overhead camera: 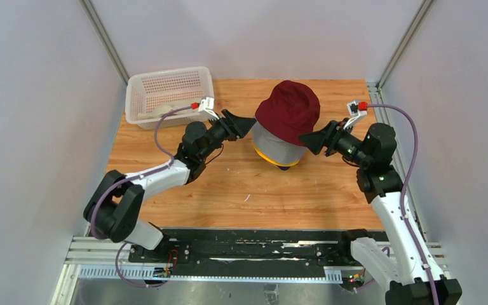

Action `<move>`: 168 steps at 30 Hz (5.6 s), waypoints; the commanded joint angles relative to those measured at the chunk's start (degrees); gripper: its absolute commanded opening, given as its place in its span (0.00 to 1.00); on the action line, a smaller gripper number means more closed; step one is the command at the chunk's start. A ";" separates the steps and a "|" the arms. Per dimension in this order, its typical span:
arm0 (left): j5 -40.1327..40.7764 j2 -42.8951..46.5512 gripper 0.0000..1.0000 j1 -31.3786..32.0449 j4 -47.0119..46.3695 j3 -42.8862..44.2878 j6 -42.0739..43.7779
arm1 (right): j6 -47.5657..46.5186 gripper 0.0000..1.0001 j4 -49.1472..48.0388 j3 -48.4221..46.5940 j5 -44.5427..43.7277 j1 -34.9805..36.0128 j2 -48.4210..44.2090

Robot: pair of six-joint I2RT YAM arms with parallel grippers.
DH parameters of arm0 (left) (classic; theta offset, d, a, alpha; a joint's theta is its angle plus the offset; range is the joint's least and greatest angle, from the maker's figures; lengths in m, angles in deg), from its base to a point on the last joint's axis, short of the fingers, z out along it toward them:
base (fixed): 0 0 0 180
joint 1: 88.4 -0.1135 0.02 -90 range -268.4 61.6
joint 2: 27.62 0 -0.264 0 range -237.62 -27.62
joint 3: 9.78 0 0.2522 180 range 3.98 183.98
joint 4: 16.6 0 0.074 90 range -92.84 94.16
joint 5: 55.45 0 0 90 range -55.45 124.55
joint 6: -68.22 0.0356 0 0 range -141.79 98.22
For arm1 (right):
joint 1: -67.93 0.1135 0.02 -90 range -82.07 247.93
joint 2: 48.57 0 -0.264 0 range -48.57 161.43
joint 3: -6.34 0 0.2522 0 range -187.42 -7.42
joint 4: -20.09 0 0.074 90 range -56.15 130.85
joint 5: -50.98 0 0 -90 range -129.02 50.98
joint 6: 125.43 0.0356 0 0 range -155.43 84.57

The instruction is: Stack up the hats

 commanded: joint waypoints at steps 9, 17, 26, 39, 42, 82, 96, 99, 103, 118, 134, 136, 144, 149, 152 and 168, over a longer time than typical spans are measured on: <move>-5.55 -9.78 0.64 0.24 -14.14 2.54 -8.59 | -1.13 0.64 0.05 -1.90 -2.90 -5.13 1.66; -6.76 -15.17 0.64 0.25 -19.70 5.84 -11.42 | -0.23 0.64 -1.30 -0.31 -0.91 -8.12 1.87; -9.97 -22.82 0.62 0.27 -27.43 9.48 -16.43 | 0.36 0.63 -2.39 0.67 1.28 -11.71 2.23; -12.18 -25.16 0.00 0.34 -43.05 4.22 -20.70 | 3.09 0.61 -4.20 3.48 2.68 -15.73 3.86; -14.46 -24.58 0.00 0.63 -44.05 -0.73 -18.39 | 7.71 0.61 -8.89 5.69 5.37 -18.33 5.62; -28.14 -41.96 0.00 -11.36 -44.65 19.07 -24.86 | 23.96 0.58 -39.45 9.83 16.78 -20.21 24.40; -28.54 -43.33 0.00 -11.36 -44.71 20.00 -25.21 | 27.54 0.57 -48.60 13.73 16.37 -16.62 30.44; -28.65 -43.33 0.00 -11.43 -44.69 20.22 -25.36 | 27.48 0.57 -49.19 13.79 16.16 -16.16 31.44; -28.84 -43.24 0.00 -11.35 -44.70 20.27 -25.48 | 27.71 0.56 -50.44 13.81 16.02 -15.65 33.28; -29.49 -43.03 0.00 -11.39 -44.67 18.88 -25.14 | 34.76 0.56 -65.83 14.00 17.46 -13.45 42.85; -30.28 -43.27 0.00 -11.38 -44.72 17.18 -24.70 | 49.49 0.43 -91.36 12.06 18.82 -10.67 54.39; -30.40 -43.23 0.00 -11.36 -44.72 16.88 -24.54 | 49.63 0.41 -91.37 12.00 18.87 -10.67 54.03; -30.63 -43.03 0.00 -11.35 -44.71 15.67 -24.08 | 49.87 0.18 -91.37 12.30 19.21 -10.67 51.25; -31.00 -42.91 0.00 -11.38 -44.70 15.21 -23.96 | 49.15 0.00 -91.28 13.72 18.27 -11.36 49.99; -31.13 -42.55 0.00 -11.37 -44.67 14.06 -23.54 | 47.31 0.01 -87.73 14.51 17.26 -12.38 49.68; -31.24 -42.19 0.00 -9.69 -44.72 11.95 -23.03 | 7.40 0.00 -15.91 8.26 -10.34 -12.92 30.51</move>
